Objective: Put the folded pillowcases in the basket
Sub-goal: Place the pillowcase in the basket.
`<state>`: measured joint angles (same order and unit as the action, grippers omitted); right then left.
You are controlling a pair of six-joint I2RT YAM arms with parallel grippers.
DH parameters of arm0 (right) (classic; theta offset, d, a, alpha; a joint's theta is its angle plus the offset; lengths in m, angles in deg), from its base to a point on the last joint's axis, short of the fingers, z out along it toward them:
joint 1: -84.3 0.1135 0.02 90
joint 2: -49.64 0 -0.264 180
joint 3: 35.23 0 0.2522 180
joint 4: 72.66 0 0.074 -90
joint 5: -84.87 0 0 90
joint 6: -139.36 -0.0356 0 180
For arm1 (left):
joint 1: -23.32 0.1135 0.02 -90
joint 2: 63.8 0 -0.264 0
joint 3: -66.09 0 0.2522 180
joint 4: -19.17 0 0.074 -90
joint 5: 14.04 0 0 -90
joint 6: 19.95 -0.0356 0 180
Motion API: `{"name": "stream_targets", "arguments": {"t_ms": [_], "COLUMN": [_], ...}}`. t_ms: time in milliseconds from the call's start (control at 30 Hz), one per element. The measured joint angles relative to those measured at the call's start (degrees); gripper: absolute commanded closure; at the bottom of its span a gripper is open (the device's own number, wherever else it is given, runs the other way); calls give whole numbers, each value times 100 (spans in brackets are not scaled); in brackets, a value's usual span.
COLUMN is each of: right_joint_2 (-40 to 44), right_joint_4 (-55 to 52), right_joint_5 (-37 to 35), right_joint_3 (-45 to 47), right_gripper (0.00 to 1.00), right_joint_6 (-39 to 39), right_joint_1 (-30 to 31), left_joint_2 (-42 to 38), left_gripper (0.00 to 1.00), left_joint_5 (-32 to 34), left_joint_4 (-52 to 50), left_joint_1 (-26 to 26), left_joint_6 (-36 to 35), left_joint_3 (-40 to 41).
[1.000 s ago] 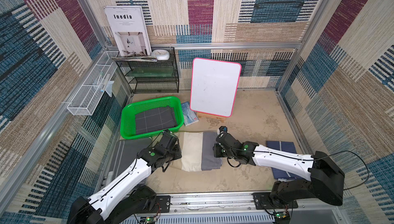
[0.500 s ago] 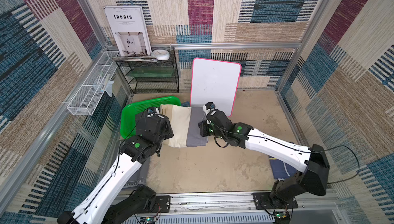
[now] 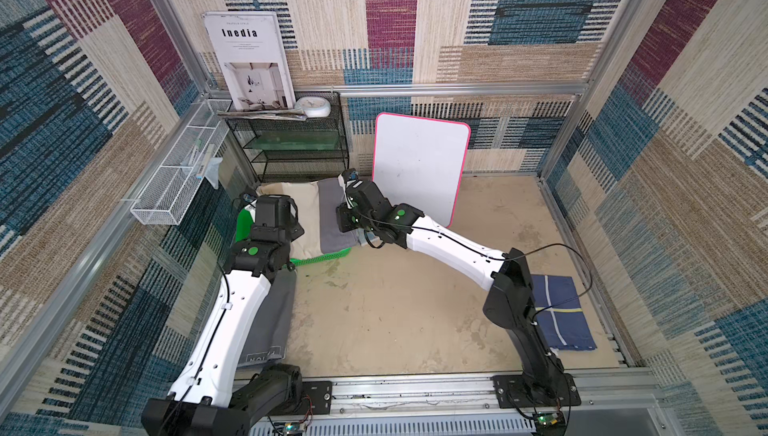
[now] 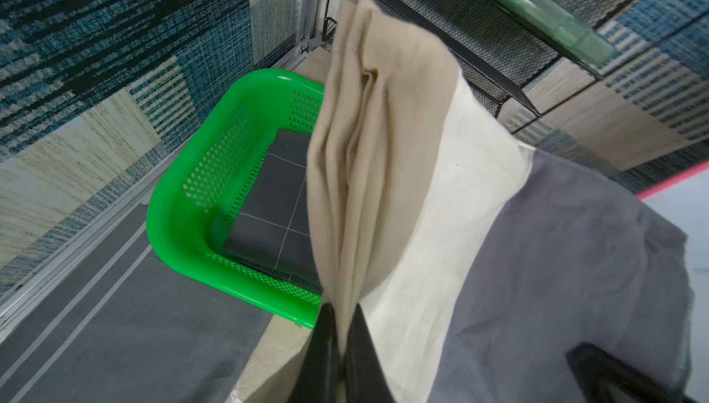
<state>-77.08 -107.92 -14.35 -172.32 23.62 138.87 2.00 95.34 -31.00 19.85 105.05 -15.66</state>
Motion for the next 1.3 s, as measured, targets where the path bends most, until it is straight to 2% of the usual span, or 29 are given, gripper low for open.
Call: {"name": "stream_targets", "arguments": {"t_ms": [200, 300, 600, 867, 1033, 1100, 1167, 1233, 1300], "right_joint_2": [-984, -1316, -2144, -2503, -2590, -2597, -2597, -2597, -2597], "right_joint_4": [-46, 87, 503, 796, 850, 896, 911, 918, 918], "right_joint_5": [369, 608, 1169, 1471, 1552, 1572, 1591, 1609, 1617], "right_joint_3": [-1021, -1307, -1797, -1897, -1926, -1930, -1930, -1930, -1930], "right_gripper": [100, 100, 100, 100, 96, 93, 89, 80, 63], "right_joint_6": [-15, 2, -31, -153, -243, -269, -299, -321, -348], "right_joint_1": [-195, -223, -485, -560, -597, -586, -579, -575, -579], "left_joint_2": [452, 675, 1377, 1906, 1976, 1998, 2050, 2092, 2135], "left_gripper": [100, 100, 100, 100, 100, 96, 87, 69, 52], "left_joint_5": [-678, -925, -1143, -1084, -942, -820, -702, -632, -577], "left_joint_4": [422, 697, 1276, 1502, 1513, 1440, 1322, 1228, 1147], "left_joint_1": [789, 1027, 1174, 1196, 1196, 1196, 1198, 1198, 1196], "left_joint_6": [68, 87, 83, 63, 103, 179, 210, 208, 221], "left_joint_3": [114, 251, 286, 210, 203, 186, 118, 31, -72]}}
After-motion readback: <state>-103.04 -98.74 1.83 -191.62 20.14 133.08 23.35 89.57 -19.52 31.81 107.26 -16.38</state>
